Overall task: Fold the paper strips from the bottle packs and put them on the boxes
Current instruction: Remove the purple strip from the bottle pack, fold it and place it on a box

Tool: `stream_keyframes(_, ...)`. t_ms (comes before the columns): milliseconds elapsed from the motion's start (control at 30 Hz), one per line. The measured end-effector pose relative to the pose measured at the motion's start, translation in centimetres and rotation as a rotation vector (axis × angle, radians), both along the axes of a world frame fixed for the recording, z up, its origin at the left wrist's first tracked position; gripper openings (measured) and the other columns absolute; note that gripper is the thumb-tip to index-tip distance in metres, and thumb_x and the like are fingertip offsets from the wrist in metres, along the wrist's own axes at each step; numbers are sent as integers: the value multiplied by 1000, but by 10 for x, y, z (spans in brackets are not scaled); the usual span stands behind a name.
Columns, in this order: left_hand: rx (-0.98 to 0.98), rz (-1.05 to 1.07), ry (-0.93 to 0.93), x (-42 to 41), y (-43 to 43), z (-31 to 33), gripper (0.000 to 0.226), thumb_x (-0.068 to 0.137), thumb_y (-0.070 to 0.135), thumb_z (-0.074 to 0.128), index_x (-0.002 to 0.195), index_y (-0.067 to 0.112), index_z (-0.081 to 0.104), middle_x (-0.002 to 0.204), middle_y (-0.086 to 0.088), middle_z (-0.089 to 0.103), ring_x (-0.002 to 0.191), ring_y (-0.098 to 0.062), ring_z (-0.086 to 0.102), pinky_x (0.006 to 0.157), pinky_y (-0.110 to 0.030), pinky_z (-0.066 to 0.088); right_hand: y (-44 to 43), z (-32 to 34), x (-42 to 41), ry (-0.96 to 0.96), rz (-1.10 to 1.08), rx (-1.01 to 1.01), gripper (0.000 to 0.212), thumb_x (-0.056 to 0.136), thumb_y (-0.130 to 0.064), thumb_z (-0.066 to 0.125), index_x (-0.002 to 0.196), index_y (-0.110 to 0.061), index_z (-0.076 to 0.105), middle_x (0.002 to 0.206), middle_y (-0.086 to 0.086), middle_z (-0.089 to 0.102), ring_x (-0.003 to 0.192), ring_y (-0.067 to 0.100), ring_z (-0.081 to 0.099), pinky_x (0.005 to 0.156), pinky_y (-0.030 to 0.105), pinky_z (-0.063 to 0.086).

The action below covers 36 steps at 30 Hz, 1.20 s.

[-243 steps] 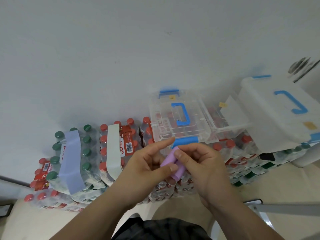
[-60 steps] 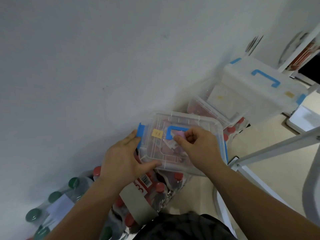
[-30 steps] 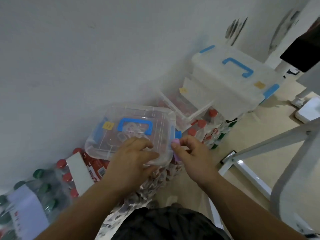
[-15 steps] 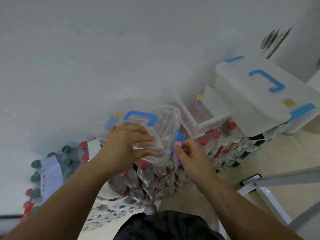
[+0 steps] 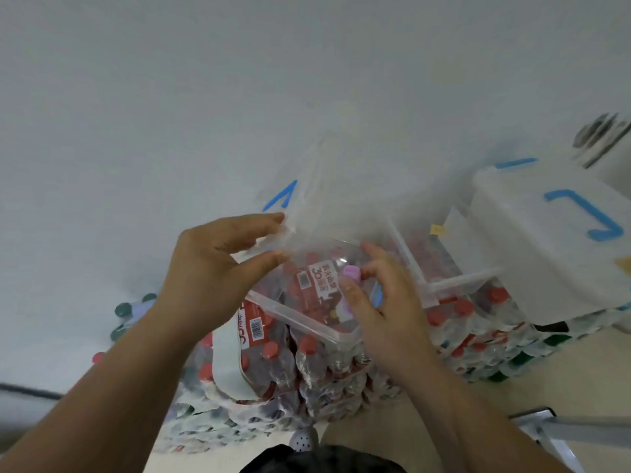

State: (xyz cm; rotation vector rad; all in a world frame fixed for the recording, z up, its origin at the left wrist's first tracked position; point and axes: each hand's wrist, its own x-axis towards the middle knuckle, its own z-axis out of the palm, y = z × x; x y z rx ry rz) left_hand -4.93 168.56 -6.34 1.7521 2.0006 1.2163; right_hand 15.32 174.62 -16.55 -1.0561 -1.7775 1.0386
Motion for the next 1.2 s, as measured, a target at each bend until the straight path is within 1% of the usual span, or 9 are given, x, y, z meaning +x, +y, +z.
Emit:
stream_keyframes(100, 44, 79, -137, -5, -13, 13, 29, 77, 16, 81, 105, 22, 78, 104, 16, 76, 95, 0, 72, 86, -22, 58, 2, 35, -30, 147, 219, -70, 29, 100, -41, 57, 111, -15, 62, 118, -47, 55, 123, -22, 45, 107, 24, 42)
stream_keyframes(200, 147, 166, -328, -23, -31, 17, 24, 81, 10, 77, 104, 16, 76, 100, 5, 79, 94, -13, 75, 86, -38, 61, -5, 55, -68, 151, 356, -92, 16, 99, -44, 57, 99, -28, 58, 130, -47, 48, 122, -20, 48, 95, 3, 39)
stream_keyframes(300, 234, 247, -485, -50, -54, 14, 20, 88, 9, 69, 107, 6, 68, 110, -2, 76, 101, -22, 74, 88, -52, 58, -15, 57, -108, 122, 439, -95, 21, 96, -54, 54, 101, -35, 59, 143, -37, 45, 131, -9, 48, 107, 23, 42)
stream_keyframes(433, 310, 386, -648, -92, -88, -5, 17, 98, 5, 57, 113, -3, 56, 123, -4, 68, 109, -21, 71, 85, -46, 61, -38, 45, -163, 57, 570, -115, 19, 98, -52, 55, 98, -34, 59, 149, -29, 46, 131, 0, 51, 109, 40, 45)
stream_keyframes(533, 353, 476, -794, -128, -112, -30, 8, 101, 9, 51, 108, 7, 54, 130, -5, 61, 113, -20, 68, 86, -45, 60, -55, 28, -203, -42, 596, -123, 19, 99, -49, 54, 95, -31, 58, 149, -21, 50, 132, 3, 51, 108, 35, 41)
stream_keyframes(733, 373, 500, -1136, -197, -157, -94, 7, 104, 10, 47, 105, 10, 54, 139, -12, 56, 120, -26, 65, 98, -52, 51, -91, -15, -270, -199, 523, -252, 17, 101, -49, 49, 97, -35, 58, 81, -5, 69, 74, 9, 63, 79, 41, 56)
stream_keyframes(867, 287, 461, -1303, -229, -174, -136, 9, 94, 12, 61, 97, 12, 53, 131, -7, 64, 120, -26, 65, 102, -45, 48, -109, -39, -298, -377, 499, -273, 23, 103, -49, 45, 92, -32, 56, 74, -7, 67, 71, 10, 63, 78, 36, 54)
stream_keyframes(1033, 73, 469, -1243, -261, -199, -174, 5, 99, 12, 56, 97, 10, 60, 111, -14, 71, 111, -29, 68, 98, -44, 51, -123, -66, -318, -564, 431, -336, 28, 104, -45, 45, 98, -21, 58, 80, -2, 68, 76, 17, 63, 82, 39, 52)
stream_keyframes(1200, -94, 694, -996, -284, -224, -187, 29, 94, 14, 65, 121, 11, 58, 90, -15, 71, 70, -14, 71, 69, -31, 55, -134, -88, -328, -611, 417, -320, 32, 99, -52, 46, 102, -22, 57, 89, 10, 68, 87, 33, 65, 82, 51, 53)
